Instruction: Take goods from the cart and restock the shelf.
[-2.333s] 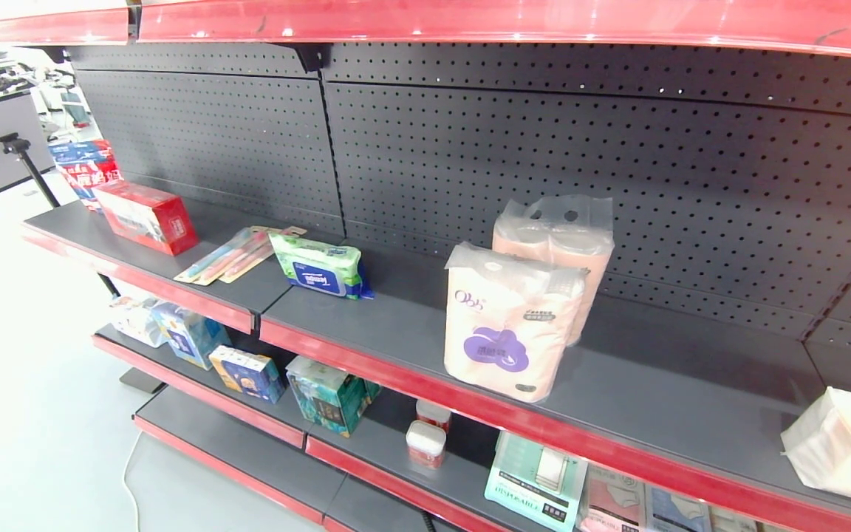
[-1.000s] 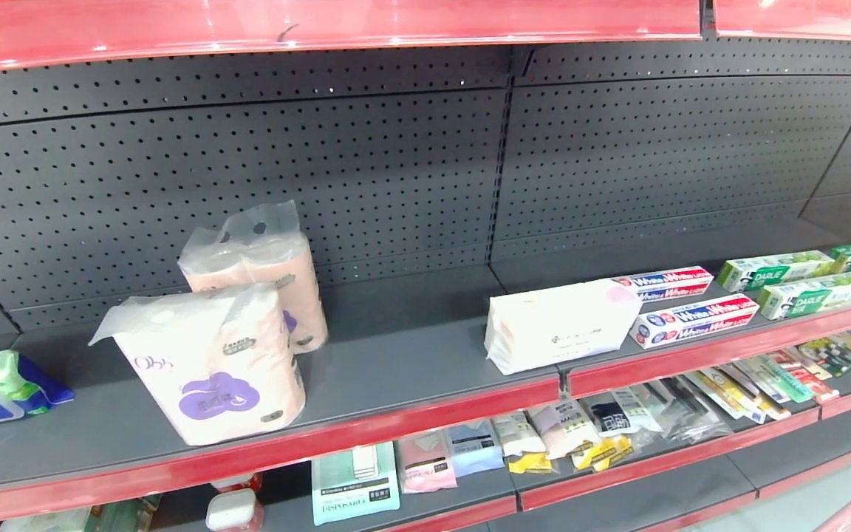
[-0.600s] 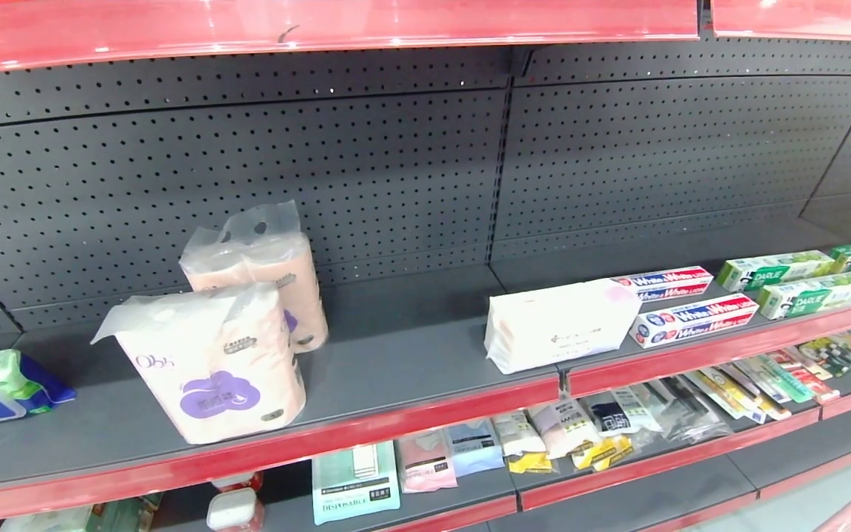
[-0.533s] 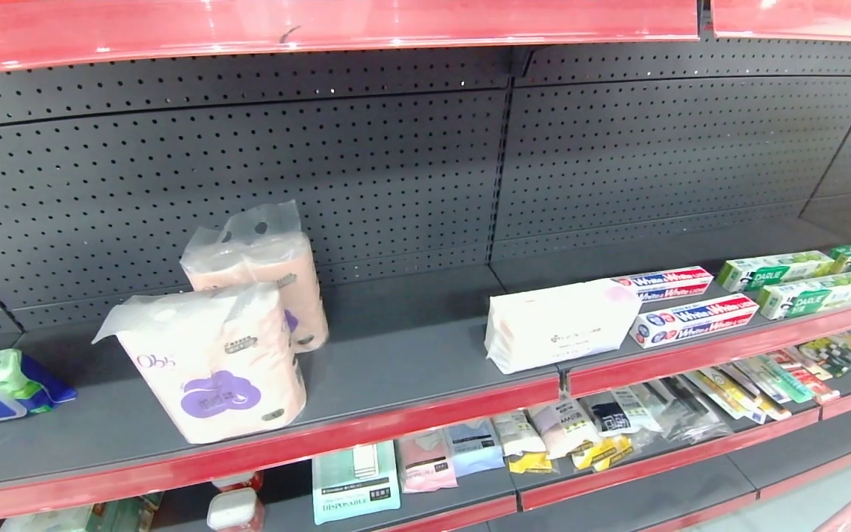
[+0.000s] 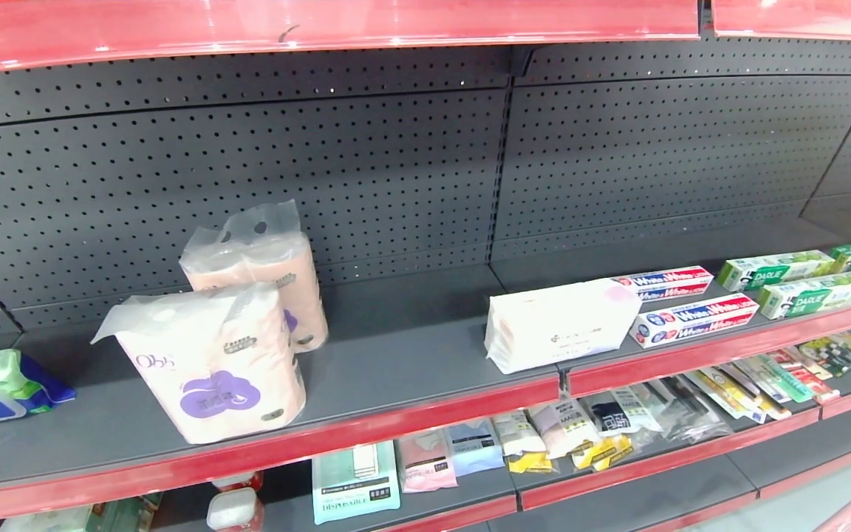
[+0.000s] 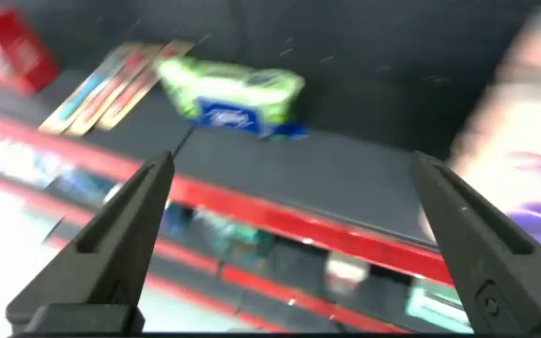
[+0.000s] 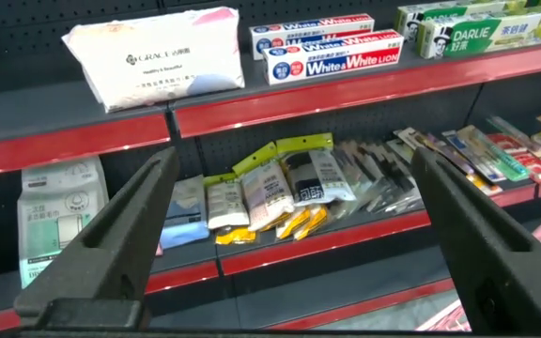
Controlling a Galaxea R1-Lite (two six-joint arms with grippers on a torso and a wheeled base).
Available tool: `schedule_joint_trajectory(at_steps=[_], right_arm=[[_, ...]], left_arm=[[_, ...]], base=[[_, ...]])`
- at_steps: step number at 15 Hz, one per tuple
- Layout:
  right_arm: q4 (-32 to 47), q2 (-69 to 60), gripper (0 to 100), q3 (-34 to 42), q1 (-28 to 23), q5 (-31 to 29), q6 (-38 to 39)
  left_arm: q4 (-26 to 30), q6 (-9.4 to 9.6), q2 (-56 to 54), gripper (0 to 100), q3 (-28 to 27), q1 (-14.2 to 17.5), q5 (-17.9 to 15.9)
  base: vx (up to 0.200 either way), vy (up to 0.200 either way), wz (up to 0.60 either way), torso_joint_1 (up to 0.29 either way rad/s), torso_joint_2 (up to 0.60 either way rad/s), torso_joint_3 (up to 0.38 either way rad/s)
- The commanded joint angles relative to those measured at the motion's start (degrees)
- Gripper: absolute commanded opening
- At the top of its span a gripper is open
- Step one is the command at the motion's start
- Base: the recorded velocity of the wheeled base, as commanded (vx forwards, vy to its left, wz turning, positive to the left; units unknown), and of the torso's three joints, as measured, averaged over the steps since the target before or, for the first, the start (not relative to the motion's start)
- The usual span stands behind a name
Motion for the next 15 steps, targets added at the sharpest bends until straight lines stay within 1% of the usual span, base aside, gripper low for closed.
schedule_joint_trajectory(at_steps=[1,2,3,4,6,7,8,10,11,13,14,15], right_arm=[[0.04,0.05,100,0.00,0.02,-0.01,0.01],[0.04,0.05,100,-0.09,0.02,-0.01,0.01],[0.04,0.05,100,0.00,0.02,-0.01,0.01],[0.04,0.05,100,-0.09,-0.07,-0.01,0.01],[-0.05,0.05,100,0.00,0.02,-0.01,0.01],[0.04,0.05,100,0.00,0.02,-0.01,0.01],[0.04,0.05,100,0.00,0.02,-0.01,0.01],[0.04,0.05,100,0.00,0.02,-0.01,0.01],[0.04,0.05,100,0.00,0.02,-0.01,0.01],[-0.05,0.05,100,0.00,0.02,-0.01,0.01],[0.04,0.05,100,0.00,-0.07,-0.01,0.01],[0.04,0.05,100,0.00,-0.07,-0.01,0.01]], left_arm=[[-4.69,-0.58,14.21,100,-0.05,10.02,-0.02],[-7.59,-0.58,18.34,100,0.03,10.37,-0.19],[-8.55,-0.41,20.10,100,0.47,10.19,-0.28],[-8.64,-0.32,23.53,100,0.47,9.66,-1.77],[-8.82,-0.14,28.36,100,-1.02,9.66,-7.66],[-8.91,0.82,30.56,100,-2.34,9.66,-9.95],[-8.91,2.67,32.05,100,-3.04,9.75,-10.91],[-9.17,6.71,35.31,100,-3.57,9.75,-10.83],[-9.79,7.68,36.18,100,-3.57,9.75,-10.74],[-12.16,10.84,38.56,100,-3.57,9.66,-10.65],[-13.04,11.63,39.44,100,-3.57,9.66,-10.65],[-13.30,11.90,40.14,100,-3.57,9.58,-10.74]], base=[[0.000,0.000,0.00,0.000,0.00,0.000],[0.000,0.000,0.00,0.000,0.00,0.000],[0.000,0.000,0.00,0.000,0.00,0.000],[0.000,0.000,0.00,0.000,0.00,0.000],[0.000,0.000,0.00,0.000,0.00,0.000],[0.000,0.000,0.00,0.000,0.00,0.000],[0.000,0.000,0.00,0.000,0.00,0.000],[0.000,0.000,0.00,0.000,0.00,0.000],[0.000,0.000,0.00,0.000,0.00,0.000],[0.000,0.000,0.00,0.000,0.00,0.000],[0.000,0.000,0.00,0.000,0.00,0.000],[0.000,0.000,0.00,0.000,0.00,0.000]])
